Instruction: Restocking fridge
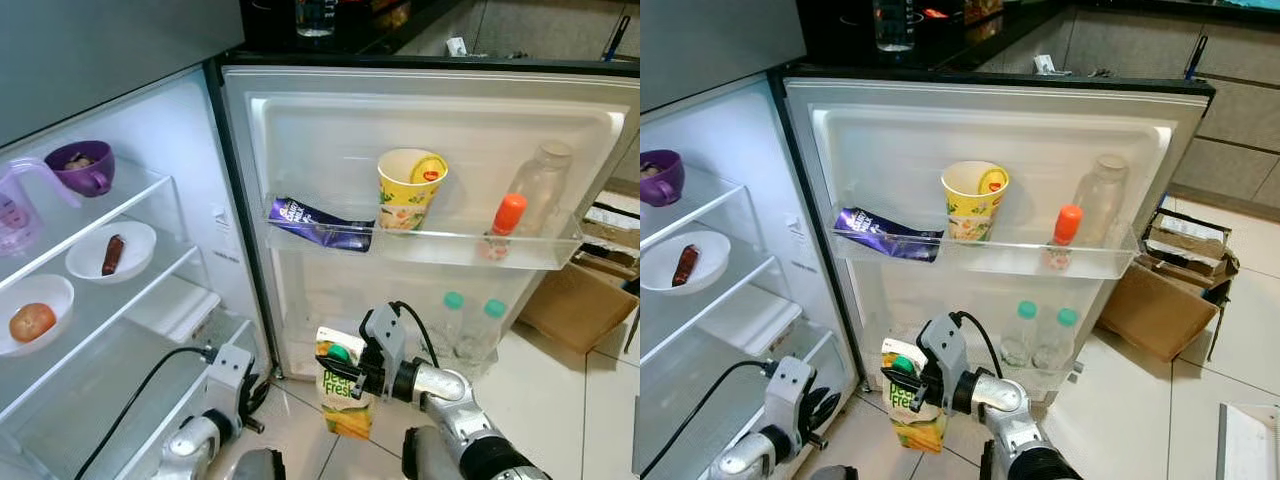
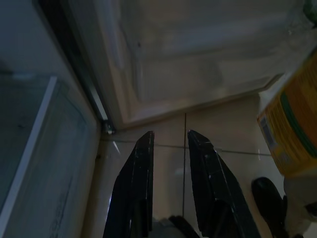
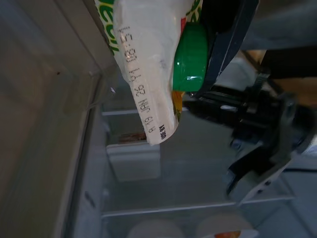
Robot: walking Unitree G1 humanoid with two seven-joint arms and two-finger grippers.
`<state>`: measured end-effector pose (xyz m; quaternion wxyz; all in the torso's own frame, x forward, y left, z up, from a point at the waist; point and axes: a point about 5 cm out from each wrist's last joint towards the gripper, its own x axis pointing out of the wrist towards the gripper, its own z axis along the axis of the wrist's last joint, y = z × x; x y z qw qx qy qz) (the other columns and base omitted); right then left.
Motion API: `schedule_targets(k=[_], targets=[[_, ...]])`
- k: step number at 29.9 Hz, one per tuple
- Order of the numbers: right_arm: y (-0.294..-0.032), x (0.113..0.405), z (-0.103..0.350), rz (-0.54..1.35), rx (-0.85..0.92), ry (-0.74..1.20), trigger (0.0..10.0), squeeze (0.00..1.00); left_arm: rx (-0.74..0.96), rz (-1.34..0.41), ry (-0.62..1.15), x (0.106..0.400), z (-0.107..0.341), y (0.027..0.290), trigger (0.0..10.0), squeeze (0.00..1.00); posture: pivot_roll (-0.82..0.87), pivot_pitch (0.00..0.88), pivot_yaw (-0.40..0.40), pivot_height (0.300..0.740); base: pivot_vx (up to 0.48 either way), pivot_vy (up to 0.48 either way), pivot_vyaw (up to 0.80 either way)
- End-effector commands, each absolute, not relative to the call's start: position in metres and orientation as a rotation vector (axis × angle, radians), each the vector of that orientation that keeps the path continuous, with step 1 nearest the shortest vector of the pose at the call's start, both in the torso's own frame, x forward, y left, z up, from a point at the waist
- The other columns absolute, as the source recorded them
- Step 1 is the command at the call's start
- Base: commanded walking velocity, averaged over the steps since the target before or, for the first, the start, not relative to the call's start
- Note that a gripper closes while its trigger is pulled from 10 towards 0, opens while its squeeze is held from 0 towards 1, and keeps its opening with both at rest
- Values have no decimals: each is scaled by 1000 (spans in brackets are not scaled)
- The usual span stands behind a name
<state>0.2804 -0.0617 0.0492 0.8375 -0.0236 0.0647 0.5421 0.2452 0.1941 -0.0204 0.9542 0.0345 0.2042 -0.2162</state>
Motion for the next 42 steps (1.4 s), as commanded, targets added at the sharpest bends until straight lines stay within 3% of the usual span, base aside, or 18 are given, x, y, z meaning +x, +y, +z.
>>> schedule_targets(k=[1, 15, 28, 42], targets=[[-59, 279, 53, 1174, -36, 121, 10000, 0, 75, -467, 411, 243, -22, 188, 10000, 0, -51, 0, -30, 575, 0, 0, 0], [-53, 284, 99, 1290, 128, -4, 10000, 0, 72, -502, 377, 246, -19, 179, 10000, 0, -51, 0, -29, 505, 0, 0, 0], [-63, 283, 132, 1365, 197, -83, 10000, 0, 80, -509, 373, 244, -20, 180, 10000, 0, -51, 0, -32, 450, 0, 0, 0], [-81, 314, 187, 1175, 237, -225, 10000, 0, 83, -501, 334, 247, -14, 185, 10000, 0, -50, 18, -37, 395, 0, 0, 0]])
